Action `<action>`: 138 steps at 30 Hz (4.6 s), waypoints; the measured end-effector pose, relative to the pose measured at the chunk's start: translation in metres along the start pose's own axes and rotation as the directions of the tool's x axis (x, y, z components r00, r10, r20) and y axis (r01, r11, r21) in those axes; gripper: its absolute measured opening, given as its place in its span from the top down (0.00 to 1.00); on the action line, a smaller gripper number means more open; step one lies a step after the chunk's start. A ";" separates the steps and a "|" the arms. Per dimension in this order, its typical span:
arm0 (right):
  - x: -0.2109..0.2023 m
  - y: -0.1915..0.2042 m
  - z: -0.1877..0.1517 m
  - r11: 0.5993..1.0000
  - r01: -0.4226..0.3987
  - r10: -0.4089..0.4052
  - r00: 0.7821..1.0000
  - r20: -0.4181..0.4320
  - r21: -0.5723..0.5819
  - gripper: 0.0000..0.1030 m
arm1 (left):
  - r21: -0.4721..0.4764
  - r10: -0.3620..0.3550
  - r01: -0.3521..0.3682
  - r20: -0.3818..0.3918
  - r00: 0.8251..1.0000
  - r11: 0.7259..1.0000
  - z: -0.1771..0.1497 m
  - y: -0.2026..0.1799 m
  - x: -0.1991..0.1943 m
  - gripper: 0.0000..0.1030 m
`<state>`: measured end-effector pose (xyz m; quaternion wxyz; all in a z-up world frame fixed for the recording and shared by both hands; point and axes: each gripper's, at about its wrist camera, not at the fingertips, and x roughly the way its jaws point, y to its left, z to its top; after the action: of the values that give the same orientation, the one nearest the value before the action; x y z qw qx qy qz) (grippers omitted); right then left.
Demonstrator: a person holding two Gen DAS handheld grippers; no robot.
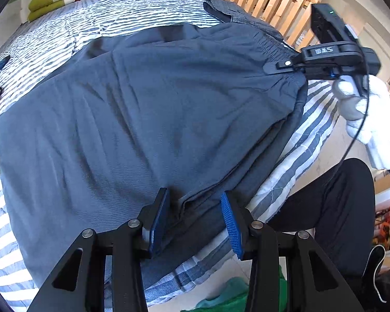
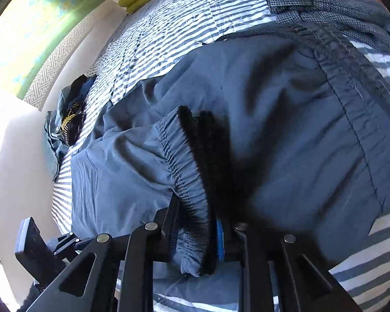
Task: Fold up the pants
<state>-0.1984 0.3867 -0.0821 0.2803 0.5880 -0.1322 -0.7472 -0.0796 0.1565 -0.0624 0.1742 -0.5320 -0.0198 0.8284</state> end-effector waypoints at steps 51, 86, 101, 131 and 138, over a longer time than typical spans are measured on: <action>-0.103 0.051 0.053 0.698 0.703 -0.630 0.694 0.348 -0.139 0.56 | -0.081 -0.011 0.013 0.020 1.000 0.997 -0.048 0.063 -0.041 0.57; 0.148 0.253 0.070 0.896 0.160 -0.175 0.985 0.000 -0.415 0.63 | -0.077 -0.082 0.087 0.075 0.994 0.993 -0.066 0.056 -0.032 0.56; 0.040 0.224 -0.038 0.923 0.067 -0.038 0.996 0.084 -0.379 0.63 | -0.357 -0.035 0.082 0.138 0.990 0.931 0.013 0.211 -0.065 0.48; 0.119 0.289 -0.155 0.712 0.290 -0.250 0.956 0.155 -0.640 0.92 | -0.516 -0.117 0.195 0.180 0.977 0.834 0.051 0.252 -0.025 0.94; 0.095 0.307 -0.163 0.746 0.233 -0.180 0.973 0.147 -0.624 0.94 | -0.528 -0.095 0.220 0.254 0.963 0.820 0.025 0.258 -0.073 0.95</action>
<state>0.0235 0.1059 -0.0417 0.3731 0.4396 0.1836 -0.7961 -0.1440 -0.1043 -0.0441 0.0785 -0.4628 -0.3204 0.8228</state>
